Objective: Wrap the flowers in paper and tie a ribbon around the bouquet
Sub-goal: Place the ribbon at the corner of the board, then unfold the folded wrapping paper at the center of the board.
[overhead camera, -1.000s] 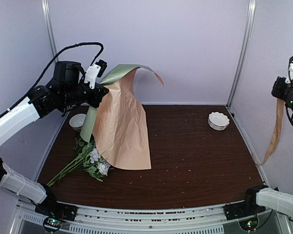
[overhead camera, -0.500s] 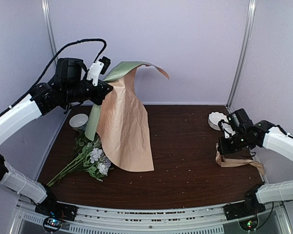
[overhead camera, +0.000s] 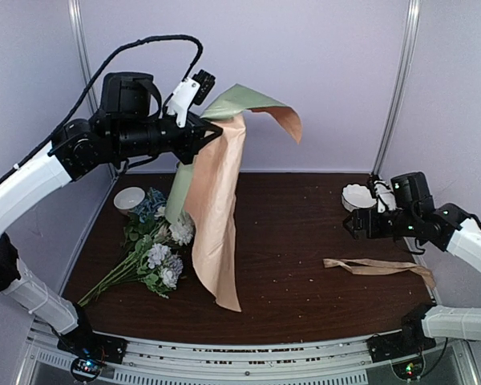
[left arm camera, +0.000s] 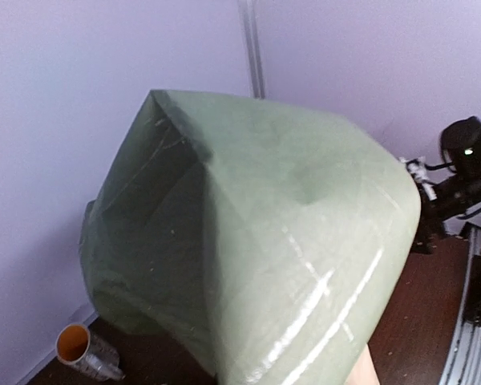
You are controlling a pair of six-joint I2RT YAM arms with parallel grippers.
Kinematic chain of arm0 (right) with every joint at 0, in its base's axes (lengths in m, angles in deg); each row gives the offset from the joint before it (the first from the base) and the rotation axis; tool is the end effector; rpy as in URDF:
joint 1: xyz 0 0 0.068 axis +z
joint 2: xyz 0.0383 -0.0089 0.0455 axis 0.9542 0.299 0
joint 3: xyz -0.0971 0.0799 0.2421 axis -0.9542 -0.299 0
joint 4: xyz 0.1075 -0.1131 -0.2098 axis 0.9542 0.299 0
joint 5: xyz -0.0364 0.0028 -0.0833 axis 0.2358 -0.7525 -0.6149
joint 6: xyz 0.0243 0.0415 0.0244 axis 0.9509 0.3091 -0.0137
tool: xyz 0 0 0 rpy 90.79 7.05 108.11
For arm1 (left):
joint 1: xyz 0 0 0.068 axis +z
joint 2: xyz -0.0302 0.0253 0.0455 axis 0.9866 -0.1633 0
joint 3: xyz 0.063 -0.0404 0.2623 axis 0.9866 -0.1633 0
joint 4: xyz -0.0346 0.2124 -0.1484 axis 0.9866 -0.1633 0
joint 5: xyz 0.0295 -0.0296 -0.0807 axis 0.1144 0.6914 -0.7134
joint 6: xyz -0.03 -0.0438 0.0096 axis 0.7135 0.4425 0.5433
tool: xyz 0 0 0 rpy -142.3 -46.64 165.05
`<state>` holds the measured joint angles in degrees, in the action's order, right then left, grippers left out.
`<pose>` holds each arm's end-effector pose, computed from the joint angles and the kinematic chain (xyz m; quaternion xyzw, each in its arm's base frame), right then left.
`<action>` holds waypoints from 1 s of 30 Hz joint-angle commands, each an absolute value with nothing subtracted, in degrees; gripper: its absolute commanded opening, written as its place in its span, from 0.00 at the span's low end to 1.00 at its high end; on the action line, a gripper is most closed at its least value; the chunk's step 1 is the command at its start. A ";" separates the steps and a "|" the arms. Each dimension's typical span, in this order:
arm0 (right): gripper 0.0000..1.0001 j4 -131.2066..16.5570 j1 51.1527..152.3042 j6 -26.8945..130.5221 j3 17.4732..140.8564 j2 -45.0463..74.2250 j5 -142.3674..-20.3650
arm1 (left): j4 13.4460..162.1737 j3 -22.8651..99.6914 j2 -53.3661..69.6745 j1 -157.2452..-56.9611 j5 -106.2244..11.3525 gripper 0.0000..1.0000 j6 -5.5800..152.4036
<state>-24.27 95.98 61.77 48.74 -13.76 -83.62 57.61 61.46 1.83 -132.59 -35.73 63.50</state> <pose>0.1761 0.0797 0.2789 -0.0718 0.9070 0.1819 0.3731 0.1940 -0.2447 0.4625 0.3196 0.7237 -0.2546 0.5561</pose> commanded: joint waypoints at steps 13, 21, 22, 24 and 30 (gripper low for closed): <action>1.00 -23.44 87.88 59.71 53.70 -16.59 -92.01 | 57.44 80.27 -6.31 -143.81 -60.14 0.00 61.04; 1.00 -21.31 86.65 56.88 55.21 -16.60 -94.10 | 65.07 66.32 0.65 -129.71 -69.81 0.00 76.98; 1.00 -21.20 86.59 56.60 55.36 -16.57 -94.26 | 66.22 63.48 0.95 -126.92 -70.82 0.00 79.49; 1.00 -21.08 86.58 56.45 55.62 -16.44 -94.80 | 67.11 57.27 1.01 -123.37 -70.74 0.00 80.88; 1.00 -20.78 86.66 56.96 56.03 -14.23 -91.22 | 61.15 47.42 -4.58 -119.38 -65.31 0.00 78.44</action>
<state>-21.26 86.93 57.18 54.40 -15.66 -92.84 64.30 50.86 -0.03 -120.04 -67.01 77.89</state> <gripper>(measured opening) 0.999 0.007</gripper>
